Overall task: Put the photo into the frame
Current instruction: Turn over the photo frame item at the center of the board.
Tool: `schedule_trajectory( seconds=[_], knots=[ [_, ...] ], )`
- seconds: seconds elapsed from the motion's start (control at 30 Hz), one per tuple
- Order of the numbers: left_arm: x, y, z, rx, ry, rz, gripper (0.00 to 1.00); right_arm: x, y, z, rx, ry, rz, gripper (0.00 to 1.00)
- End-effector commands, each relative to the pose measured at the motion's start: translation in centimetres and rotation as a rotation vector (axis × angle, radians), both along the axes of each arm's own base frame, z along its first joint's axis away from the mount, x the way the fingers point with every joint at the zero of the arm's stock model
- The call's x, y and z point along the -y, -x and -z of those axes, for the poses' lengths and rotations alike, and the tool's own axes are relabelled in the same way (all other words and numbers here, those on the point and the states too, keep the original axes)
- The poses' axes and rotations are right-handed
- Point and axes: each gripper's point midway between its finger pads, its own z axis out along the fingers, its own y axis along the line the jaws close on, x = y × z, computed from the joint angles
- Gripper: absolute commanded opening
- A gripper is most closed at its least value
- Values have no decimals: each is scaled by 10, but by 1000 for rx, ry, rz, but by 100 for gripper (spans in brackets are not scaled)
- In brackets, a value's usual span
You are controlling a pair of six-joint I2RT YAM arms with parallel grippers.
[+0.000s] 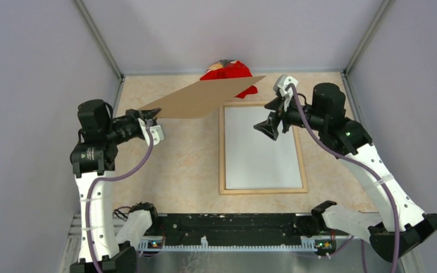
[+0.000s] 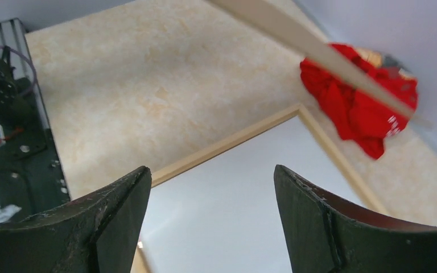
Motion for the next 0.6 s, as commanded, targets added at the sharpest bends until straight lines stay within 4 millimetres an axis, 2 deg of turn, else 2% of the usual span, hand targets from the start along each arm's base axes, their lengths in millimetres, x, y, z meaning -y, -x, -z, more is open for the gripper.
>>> schedule_trajectory(
  seconds=[0.0,0.2,0.43,0.57],
  knots=[
    [21,30,-9,17,-23,157,0,-9,-3,-46,370,33,-147,77],
    [24,39,-9,7,-21,179,0,-26,8,-60,499,36,-287,74],
    [25,43,-7,-6,-20,186,0,-61,30,-35,508,110,-457,73],
    [25,45,-5,-12,-29,192,0,-73,23,-26,513,139,-461,71]
  ],
)
